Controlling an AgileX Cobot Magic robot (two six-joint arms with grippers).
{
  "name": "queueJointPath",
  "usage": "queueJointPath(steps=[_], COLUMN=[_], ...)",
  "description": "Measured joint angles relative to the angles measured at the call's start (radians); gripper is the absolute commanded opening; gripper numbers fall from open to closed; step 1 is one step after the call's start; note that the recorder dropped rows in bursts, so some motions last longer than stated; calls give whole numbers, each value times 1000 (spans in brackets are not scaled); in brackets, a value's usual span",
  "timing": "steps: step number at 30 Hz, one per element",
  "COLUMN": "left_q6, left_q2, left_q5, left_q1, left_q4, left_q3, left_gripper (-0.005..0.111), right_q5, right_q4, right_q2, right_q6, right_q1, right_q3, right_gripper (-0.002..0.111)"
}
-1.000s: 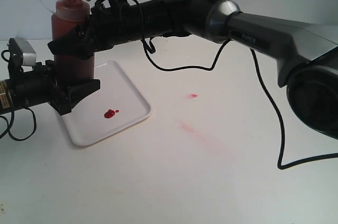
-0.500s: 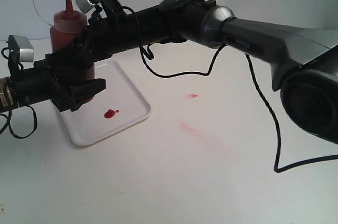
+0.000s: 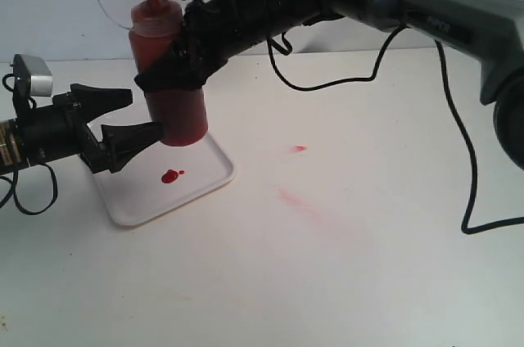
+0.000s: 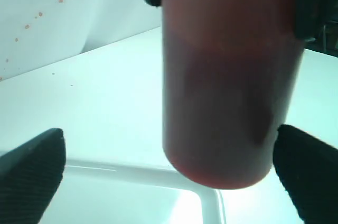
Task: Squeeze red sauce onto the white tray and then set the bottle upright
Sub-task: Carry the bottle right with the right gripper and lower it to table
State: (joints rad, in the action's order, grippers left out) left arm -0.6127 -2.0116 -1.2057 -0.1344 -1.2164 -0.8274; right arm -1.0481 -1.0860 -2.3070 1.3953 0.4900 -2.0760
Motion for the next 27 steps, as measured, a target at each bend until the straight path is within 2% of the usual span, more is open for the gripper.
queueJointPath(steps=[6,12,27], left_q6=[0,0,0], left_q2=[0,0,0], left_q5=[0,0,-3], left_q1=[0,0,0], left_q4=[-2,-4,-4], left_q3=[0,0,0], left_gripper=[105,105,105], right_q5=[-75,-154,-165], right_q4=[70,72,105], right_q2=[22,29,34], right_q6=[-14,-31,-28], right_q1=[-15,-83,-233], right_q3=[0,0,44], right_gripper=[0,0,0])
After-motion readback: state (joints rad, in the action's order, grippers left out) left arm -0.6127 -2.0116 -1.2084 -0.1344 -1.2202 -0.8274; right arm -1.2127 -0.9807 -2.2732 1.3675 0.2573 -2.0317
